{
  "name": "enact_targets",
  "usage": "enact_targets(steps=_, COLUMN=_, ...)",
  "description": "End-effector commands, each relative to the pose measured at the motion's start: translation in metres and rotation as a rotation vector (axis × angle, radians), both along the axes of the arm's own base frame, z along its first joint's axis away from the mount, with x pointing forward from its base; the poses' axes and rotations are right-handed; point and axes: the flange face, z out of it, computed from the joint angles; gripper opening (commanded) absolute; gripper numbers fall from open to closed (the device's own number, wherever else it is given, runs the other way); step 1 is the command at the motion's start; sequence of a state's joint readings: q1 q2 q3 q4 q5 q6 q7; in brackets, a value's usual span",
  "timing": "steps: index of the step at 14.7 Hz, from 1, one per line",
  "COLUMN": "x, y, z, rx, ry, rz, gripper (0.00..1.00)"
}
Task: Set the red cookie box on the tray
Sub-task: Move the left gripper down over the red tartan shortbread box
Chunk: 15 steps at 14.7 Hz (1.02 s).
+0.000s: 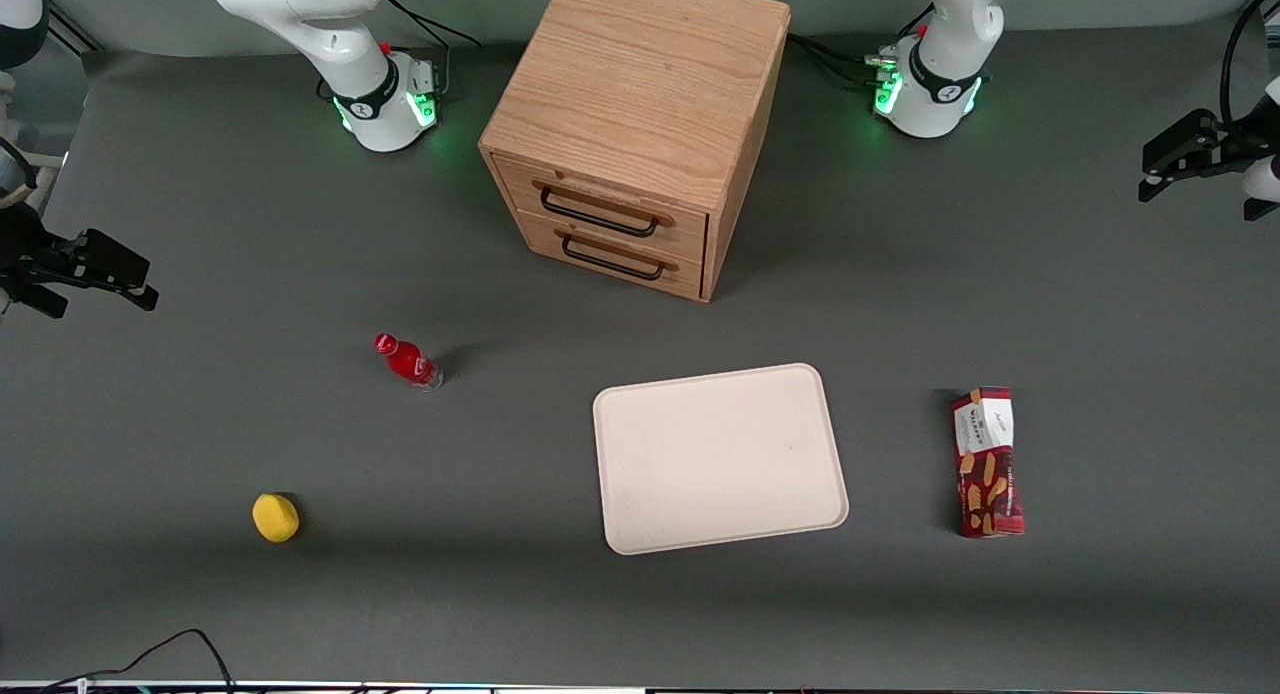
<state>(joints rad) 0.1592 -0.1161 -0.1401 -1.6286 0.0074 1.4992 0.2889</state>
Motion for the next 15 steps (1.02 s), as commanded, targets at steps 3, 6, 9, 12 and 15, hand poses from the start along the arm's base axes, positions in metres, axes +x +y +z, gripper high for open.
enact_targets(steps=3, x=-0.003, y=0.0, z=0.009, rx=-0.018, ry=-0.024, rz=-0.015, gripper=1.0)
enact_targets(steps=6, x=-0.003, y=0.001, z=0.009, rx=-0.019, ry=-0.024, rz=-0.017, gripper=1.0)
enact_targets(steps=9, x=-0.002, y=0.0, z=0.009, rx=-0.018, ry=-0.023, rz=-0.018, gripper=1.0)
enact_targets(steps=12, x=0.005, y=-0.001, z=0.0, rx=-0.021, ry=-0.014, rz=0.001, gripper=1.0)
enact_targets(steps=15, x=0.038, y=-0.002, z=-0.024, rx=-0.03, ry=-0.018, rz=0.017, gripper=1.0)
